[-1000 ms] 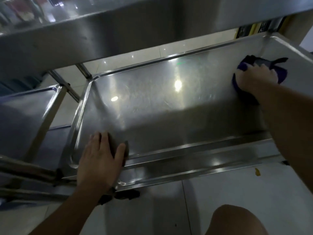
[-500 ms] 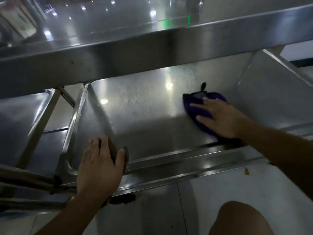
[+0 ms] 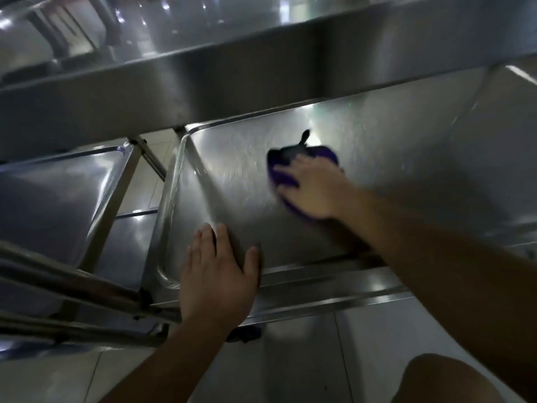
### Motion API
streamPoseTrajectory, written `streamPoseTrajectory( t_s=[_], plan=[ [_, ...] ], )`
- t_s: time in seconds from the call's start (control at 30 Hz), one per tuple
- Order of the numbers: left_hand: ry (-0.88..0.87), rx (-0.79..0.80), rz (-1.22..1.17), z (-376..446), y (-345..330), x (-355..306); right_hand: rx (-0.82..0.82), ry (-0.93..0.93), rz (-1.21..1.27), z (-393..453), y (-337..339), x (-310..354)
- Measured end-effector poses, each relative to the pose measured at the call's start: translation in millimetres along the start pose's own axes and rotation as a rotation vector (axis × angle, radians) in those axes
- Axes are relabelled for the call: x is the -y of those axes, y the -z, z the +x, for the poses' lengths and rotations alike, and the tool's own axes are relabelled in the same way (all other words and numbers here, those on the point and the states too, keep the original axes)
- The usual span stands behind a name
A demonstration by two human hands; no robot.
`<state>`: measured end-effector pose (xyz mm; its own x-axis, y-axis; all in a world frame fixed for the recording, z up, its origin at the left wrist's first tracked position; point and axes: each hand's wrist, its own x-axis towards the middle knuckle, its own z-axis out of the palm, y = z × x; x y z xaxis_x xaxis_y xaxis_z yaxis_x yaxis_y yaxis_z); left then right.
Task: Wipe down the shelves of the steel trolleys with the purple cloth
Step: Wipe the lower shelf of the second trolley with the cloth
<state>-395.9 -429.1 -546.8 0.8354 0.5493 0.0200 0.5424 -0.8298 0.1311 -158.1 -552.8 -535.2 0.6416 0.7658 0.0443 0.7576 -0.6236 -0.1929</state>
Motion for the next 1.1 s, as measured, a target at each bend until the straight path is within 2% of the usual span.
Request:
streamPoseTrajectory(
  t_s=[0.1, 0.17, 0.27, 0.37, 0.43, 0.5, 0.6, 0.73, 1.1],
  plan=[
    [-0.013, -0.001, -0.011, 0, 0, 3, 0.102, 0.171, 0.126, -67, -9, 26],
    [-0.025, 0.003, -0.015, -2, -1, 6, 0.131, 0.158, 0.173, -96, -3, 10],
    [-0.038, 0.011, 0.007, -3, -2, 8, 0.056, -0.044, 0.101, -100, 8, -30],
    [-0.052, 0.013, 0.002, -1, -3, 10, -0.013, -0.289, 0.029, -60, 11, -56],
    [-0.054, 0.02, -0.002, 0, -4, 10, -0.021, -0.401, -0.003, -23, 7, -52],
    [-0.049, 0.015, -0.004, 0, -3, 9, -0.017, -0.436, -0.019, 10, -1, -28],
    [-0.043, 0.025, -0.02, 0, -1, 6, 0.02, -0.284, -0.016, 34, -10, 25],
    [-0.073, 0.06, -0.085, 0, 1, 8, 0.052, -0.073, 0.059, 15, -15, 73],
    [-0.049, 0.06, -0.079, 0, 1, 7, 0.11, -0.033, 0.114, -62, -17, 86]
  ],
)
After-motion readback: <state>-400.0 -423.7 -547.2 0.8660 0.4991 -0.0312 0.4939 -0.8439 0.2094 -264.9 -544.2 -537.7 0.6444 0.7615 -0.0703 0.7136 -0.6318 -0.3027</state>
